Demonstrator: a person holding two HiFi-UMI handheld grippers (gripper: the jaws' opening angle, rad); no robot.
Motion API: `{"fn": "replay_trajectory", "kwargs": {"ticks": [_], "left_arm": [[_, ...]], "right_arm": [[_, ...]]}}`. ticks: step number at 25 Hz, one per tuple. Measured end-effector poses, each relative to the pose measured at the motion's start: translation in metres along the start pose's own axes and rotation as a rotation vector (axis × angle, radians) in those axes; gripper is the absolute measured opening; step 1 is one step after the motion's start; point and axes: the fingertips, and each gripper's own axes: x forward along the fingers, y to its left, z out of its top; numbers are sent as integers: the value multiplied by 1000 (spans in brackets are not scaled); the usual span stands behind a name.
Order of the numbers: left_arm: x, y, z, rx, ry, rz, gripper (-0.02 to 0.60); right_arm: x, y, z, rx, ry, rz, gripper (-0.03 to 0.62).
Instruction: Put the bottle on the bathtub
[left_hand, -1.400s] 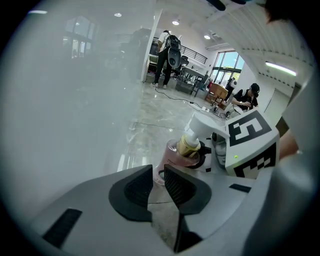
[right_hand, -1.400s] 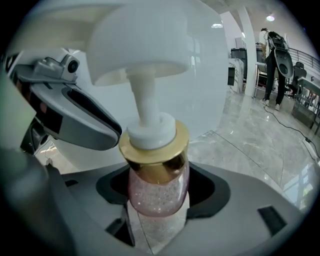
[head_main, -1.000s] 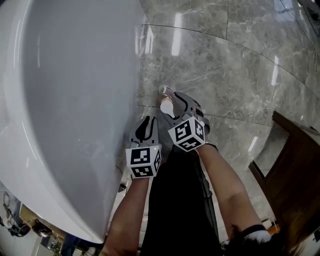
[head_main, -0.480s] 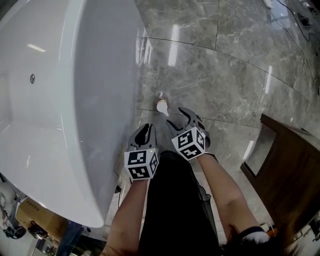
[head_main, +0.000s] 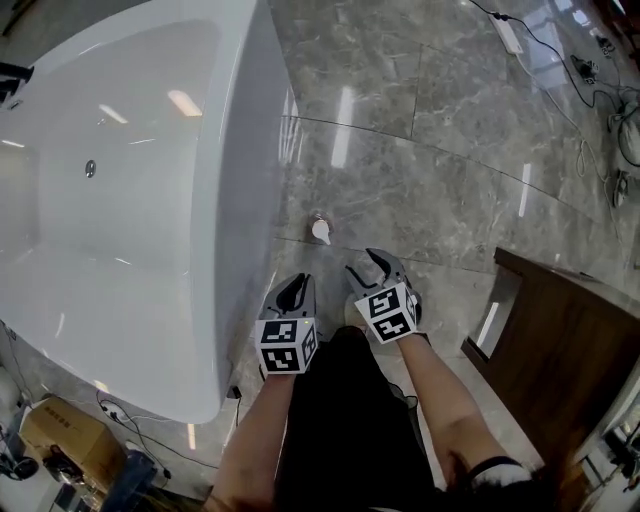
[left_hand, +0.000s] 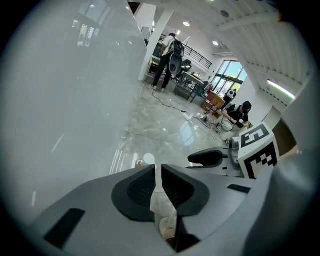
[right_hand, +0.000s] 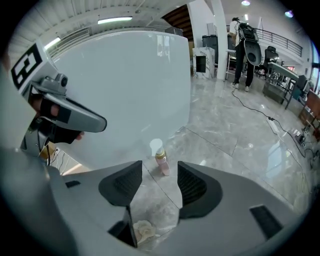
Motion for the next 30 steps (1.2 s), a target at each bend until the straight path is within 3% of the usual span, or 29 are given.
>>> {"fn": "replay_trajectory", "kwargs": {"ticks": [13,20,30], "left_arm": [[-92,-52,57,84,-32,-55,49],[-139,-58,73,40,-51,-44,49],[-215,-70,109,55,-140,-57,49]], "right_arm": [[-99,14,65,52,-69,-53,213],[-156,22,94,66,-144,-83,177],[-227,29,128,110,-213,-122,103]]}}
